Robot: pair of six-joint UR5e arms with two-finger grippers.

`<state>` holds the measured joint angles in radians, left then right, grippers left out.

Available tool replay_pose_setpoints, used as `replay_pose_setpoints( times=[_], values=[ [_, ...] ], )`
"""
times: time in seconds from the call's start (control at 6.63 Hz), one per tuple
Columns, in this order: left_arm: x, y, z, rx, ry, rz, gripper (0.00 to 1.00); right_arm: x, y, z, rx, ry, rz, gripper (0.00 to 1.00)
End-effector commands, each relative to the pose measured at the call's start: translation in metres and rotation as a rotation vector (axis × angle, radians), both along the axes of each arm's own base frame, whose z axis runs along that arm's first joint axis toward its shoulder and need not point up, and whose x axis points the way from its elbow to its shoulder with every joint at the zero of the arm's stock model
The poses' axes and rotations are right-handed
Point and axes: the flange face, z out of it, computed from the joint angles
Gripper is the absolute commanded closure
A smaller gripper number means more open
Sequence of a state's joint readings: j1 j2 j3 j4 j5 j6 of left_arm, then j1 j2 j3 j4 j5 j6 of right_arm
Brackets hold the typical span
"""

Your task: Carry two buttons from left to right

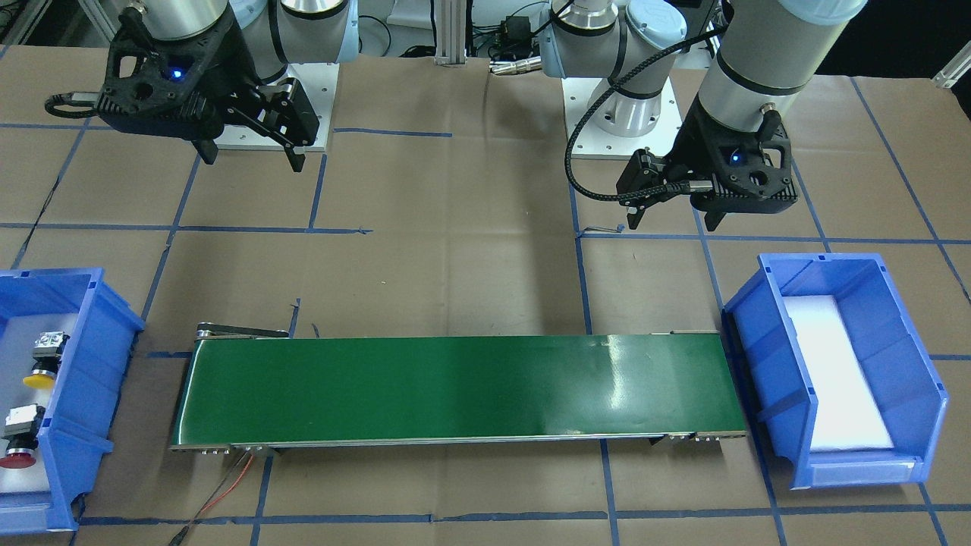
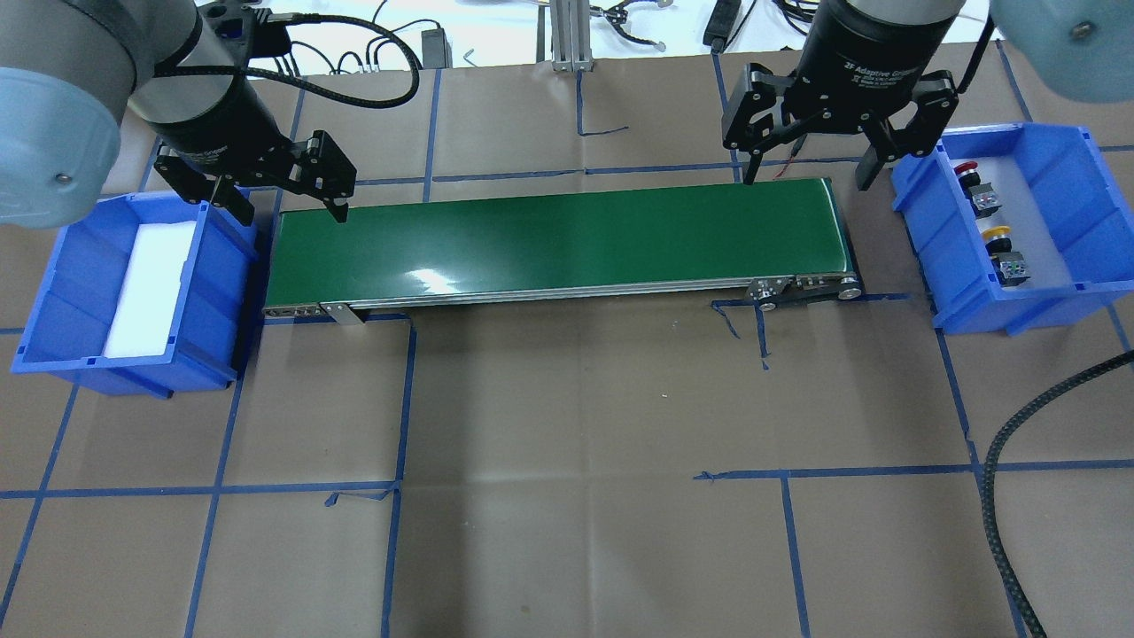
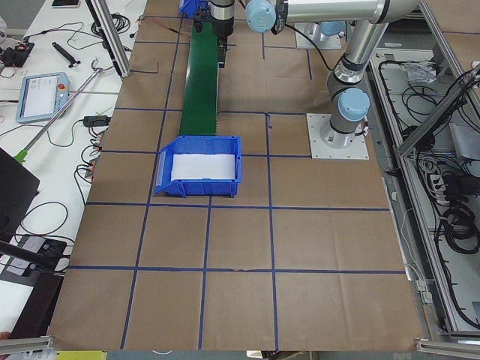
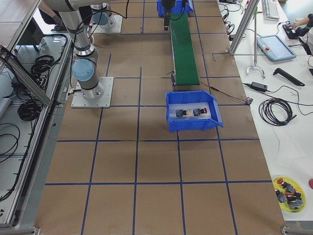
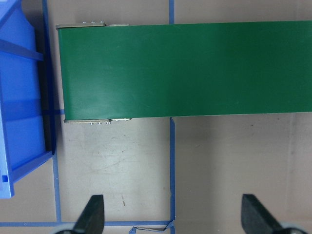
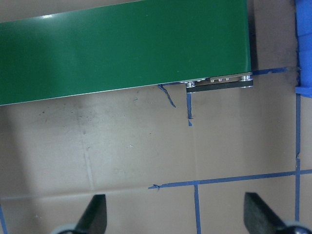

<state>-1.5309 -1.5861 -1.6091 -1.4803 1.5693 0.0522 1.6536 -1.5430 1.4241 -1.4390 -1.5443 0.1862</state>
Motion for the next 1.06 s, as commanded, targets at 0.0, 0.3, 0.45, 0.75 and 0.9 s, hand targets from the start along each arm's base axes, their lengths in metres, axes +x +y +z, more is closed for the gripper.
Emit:
replay_pose_setpoints(
  times=[0.0,0.3,0.45,0.75,0.9],
  values=[
    [0.0000,0.0000,0.0000,0.000,0.000,0.000,0.00,0.0000,-0.0001,0.0005,-0.002,0.000,-0.002,0.00],
    [0.0000,0.0000,0.0000,0.000,0.000,0.000,0.00,-0.0006,-0.0002,-0.0007,0.003,0.007,-0.001,0.00],
    [0.0000,0.0005,0.0007,-0.001,0.000,0.000,0.00,-0.0001,-0.0028,-0.0034,0.007,0.004,-0.001,0.00],
    [0.0000,0.0011,0.0007,-0.001,0.000,0.000,0.00,0.0001,-0.0037,-0.0026,0.004,0.002,-0.001,0.00],
    [0.0000,0.0011,0.0007,-0.001,0.000,0.000,0.00,0.0001,-0.0037,-0.0026,0.004,0.002,-0.001,0.00]
  ],
)
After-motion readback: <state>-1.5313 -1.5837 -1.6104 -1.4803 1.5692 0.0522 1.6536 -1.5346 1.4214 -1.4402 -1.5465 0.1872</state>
